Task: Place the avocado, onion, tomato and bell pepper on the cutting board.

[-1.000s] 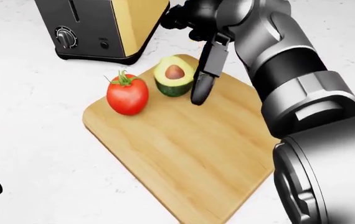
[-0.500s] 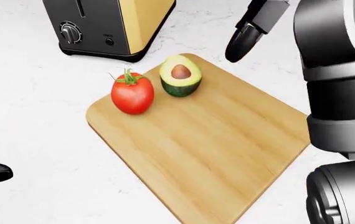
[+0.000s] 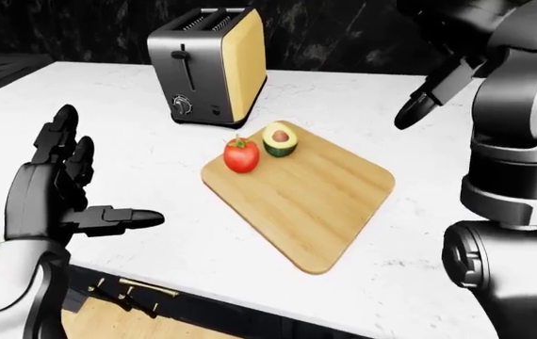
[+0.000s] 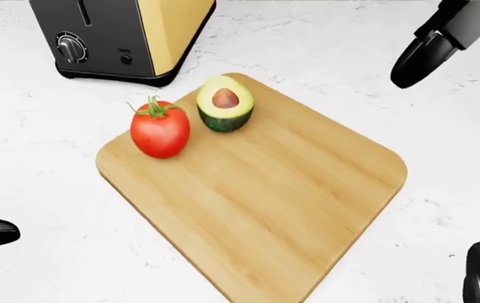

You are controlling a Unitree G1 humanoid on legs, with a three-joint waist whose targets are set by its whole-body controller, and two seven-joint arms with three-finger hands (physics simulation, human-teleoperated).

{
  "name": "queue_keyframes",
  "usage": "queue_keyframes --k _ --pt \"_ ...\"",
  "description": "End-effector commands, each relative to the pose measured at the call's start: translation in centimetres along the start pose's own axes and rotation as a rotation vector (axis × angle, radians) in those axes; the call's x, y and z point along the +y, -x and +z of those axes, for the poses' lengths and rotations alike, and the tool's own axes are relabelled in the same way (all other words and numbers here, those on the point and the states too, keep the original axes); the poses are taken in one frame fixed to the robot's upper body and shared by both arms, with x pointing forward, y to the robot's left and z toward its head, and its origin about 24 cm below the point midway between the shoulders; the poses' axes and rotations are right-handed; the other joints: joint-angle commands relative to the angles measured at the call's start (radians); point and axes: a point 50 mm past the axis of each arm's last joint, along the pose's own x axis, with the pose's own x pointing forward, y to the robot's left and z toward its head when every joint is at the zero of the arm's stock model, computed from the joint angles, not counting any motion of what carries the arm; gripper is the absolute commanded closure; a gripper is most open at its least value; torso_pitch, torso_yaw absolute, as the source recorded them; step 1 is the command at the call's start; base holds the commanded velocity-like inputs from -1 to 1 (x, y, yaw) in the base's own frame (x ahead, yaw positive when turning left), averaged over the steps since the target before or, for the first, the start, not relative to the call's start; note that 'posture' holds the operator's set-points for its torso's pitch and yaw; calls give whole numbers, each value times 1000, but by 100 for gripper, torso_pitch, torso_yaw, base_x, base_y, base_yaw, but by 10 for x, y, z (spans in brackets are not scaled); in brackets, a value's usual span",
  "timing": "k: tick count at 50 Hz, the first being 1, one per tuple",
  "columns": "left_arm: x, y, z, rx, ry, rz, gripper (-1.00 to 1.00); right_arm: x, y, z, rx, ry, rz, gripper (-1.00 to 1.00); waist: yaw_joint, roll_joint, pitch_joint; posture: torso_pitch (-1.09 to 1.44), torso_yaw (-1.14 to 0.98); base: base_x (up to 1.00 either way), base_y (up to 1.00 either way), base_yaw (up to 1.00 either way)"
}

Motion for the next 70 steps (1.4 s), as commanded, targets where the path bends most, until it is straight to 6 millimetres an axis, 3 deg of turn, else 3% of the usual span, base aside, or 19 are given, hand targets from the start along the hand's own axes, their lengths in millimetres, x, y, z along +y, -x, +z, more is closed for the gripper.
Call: queue_keyframes --k 1,8,22,31,40,59,70 --pt "3 2 14 -79 -28 18 -100 -16 6 5 -23 32 -65 -100 -4 0 -23 0 16 0 0 0" --pt "3 4 16 -85 -27 14 -100 -33 -7 -8 27 54 -88 -100 -43 -2 -20 0 12 0 0 0" --pt "6 11 16 -89 -20 21 -100 -48 -3 -40 135 81 -99 -100 -137 -10 -5 0 5 0 0 0" --pt "4 9 19 -99 -8 10 -100 -47 -6 -57 177 72 -90 -100 -228 -13 5 0 5 0 0 0" --pt "6 10 16 -98 -23 18 -100 -30 -29 -63 167 61 -37 -100 -308 -8 10 0 4 0 0 0" --pt "10 12 15 -94 -7 30 -100 4 -77 -52 79 -8 71 -100 -344 1 7 0 4 0 0 0" --pt "10 11 14 -92 -2 32 -100 13 -83 -63 113 -13 95 -100 -339 -4 5 0 4 0 0 0"
